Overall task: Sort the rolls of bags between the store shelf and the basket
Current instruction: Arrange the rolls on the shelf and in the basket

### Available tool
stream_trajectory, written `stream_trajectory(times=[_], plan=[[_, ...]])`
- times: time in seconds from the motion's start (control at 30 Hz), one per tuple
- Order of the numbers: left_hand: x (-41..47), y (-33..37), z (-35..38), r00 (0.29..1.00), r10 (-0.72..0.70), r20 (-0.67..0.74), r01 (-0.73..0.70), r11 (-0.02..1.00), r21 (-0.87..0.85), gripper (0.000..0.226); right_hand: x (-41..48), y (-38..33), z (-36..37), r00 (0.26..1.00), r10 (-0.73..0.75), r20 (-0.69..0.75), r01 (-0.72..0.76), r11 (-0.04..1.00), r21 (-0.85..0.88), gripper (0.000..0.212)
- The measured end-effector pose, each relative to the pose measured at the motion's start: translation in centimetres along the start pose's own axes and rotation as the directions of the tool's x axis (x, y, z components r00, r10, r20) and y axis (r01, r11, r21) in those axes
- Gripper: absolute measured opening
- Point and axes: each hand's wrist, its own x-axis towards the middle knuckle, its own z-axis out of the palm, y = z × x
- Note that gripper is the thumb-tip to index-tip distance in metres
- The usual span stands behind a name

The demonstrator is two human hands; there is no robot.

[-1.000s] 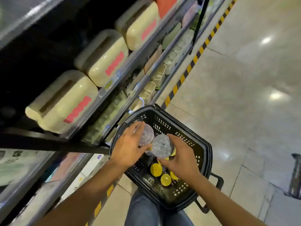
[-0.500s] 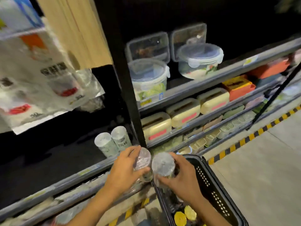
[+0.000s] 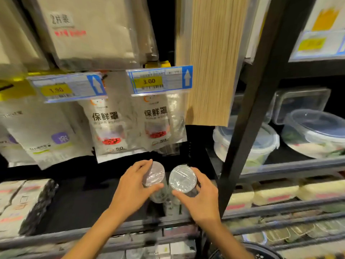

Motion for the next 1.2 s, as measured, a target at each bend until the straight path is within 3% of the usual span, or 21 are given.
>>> stream_trajectory(times=[0.13, 0.27, 0.63, 0.77, 0.93, 1.07, 1.2], plan=[[3.2, -2.1, -0.4, 0.995, -0.072, -0.076, 0.068, 0.996, -0.054, 0.082, 3.6, -0.7, 1.7, 0.997, -0.054, -0.059, 0.055, 0.998, 0.01, 0.058], [5.4, -3.6, 1.2, 0.991, -0.114, -0.065, 0.106, 0.988, -0.108, 0.087, 6.2, 0.7, 2.6, 0.995, -0.043, -0.094, 0.043, 0.999, 0.004, 0.057], [9.9, -5.1, 8.3, 0.99, -0.113, 0.083, 0.126, 0.978, -0.165, 0.078, 10.3, 7.4, 3.2, 0.968, 0.193, -0.162, -0.198, 0.98, -0.015, 0.065], [10.7, -5.5, 10.7, 0.976, -0.115, 0.186, 0.14, 0.981, -0.131, 0.08, 10.7, 10.0, 4.1, 0.944, 0.304, -0.131, -0.316, 0.945, -0.086, 0.079], [11.0, -6.1, 13.6, 0.942, -0.2, 0.27, 0.234, 0.967, -0.098, 0.084, 10.6, 11.9, 4.6, 0.923, 0.381, -0.05, -0.384, 0.91, -0.159, 0.062], [10.7, -6.6, 15.0, 0.905, -0.247, 0.346, 0.274, 0.961, -0.031, 0.072, 10.2, 13.9, 4.7, 0.9, 0.435, -0.025, -0.43, 0.878, -0.21, 0.05], [9.5, -7.1, 15.9, 0.916, -0.219, 0.336, 0.266, 0.959, -0.099, 0.061, 10.0, 14.8, 5.0, 0.861, 0.508, 0.01, -0.493, 0.84, -0.228, 0.063]])
